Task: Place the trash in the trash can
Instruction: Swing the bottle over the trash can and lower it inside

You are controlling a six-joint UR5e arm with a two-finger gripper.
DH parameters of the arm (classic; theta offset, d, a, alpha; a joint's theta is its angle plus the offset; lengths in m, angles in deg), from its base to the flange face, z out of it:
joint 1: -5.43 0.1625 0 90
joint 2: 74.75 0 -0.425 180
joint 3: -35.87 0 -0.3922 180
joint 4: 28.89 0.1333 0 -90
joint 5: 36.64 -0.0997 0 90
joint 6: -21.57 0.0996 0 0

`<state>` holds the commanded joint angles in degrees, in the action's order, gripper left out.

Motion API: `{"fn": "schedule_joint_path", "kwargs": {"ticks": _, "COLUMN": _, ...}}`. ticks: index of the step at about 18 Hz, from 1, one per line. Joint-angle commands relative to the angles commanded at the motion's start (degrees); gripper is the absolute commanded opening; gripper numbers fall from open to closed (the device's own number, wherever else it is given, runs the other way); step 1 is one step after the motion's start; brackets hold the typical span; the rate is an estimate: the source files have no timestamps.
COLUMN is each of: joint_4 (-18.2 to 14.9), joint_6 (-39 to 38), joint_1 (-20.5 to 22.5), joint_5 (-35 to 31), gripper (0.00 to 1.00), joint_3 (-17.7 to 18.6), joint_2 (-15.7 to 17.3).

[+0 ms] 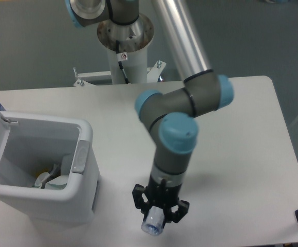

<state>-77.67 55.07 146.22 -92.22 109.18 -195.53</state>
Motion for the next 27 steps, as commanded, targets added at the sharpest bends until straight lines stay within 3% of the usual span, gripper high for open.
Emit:
{"fn": "schedule_joint_path", "kwargs": {"ticks": 3, "joint_4": 0.09, "joint_6": -3.78, "joint_1": 1.41, "joint_5": 9.5, "gripper": 0.37, "joint_3": -1.93, "joint_2": 3.69}}
{"fn": "schedule_joint_path", "kwargs": {"ticks": 6, "joint_4": 0.44, "joint_6": -5.02, "joint_1": 1.15, "joint_5": 14.61, "gripper": 0.39, "joint_3": -5.0, "joint_2": 6.07}}
{"fn": "schedule_joint_path", "kwargs": {"ticks": 11, "joint_4": 0.53, "joint_6": -5.99, "joint_1": -2.01, "joint_5": 24.19, "gripper": 0.4, "joint_3": -7.92, "joint_2": 7.66}}
{"fn": "schedule_joint_path", "kwargs": {"ticks": 22, "joint_4": 0.62, "joint_6": -12.49, "joint_1": -7.81, "joint_5": 27.46, "gripper": 0.42, "joint_3": -6.77, "joint_2": 8.28}}
{"fn": "schedule_joint_path", "kwargs": {"ticks": 25, "joint_4": 1.14, "joint_6": -10.22, "joint_1": -9.13, "joint_5": 27.37, "gripper": 0.55, "joint_3": -5.99, "joint_2": 7.4}}
{"fn": "schedule_joint_path", "kwargs": {"ticks": 26, "joint_4": 1.49, "joint_6": -8.55, "joint_1": -9.57, "joint_5": 27.28, "gripper": 0.64, "joint_3": -5.2, "joint_2": 7.4}}
{"fn": "schedule_joint_path", "kwargs": {"ticks": 27, "joint_4": 1.58, "joint_6": -6.88, "joint_1": -9.83, "joint_5": 27.28, "gripper": 0.81, "joint_3": -4.23, "joint_2": 7.57}}
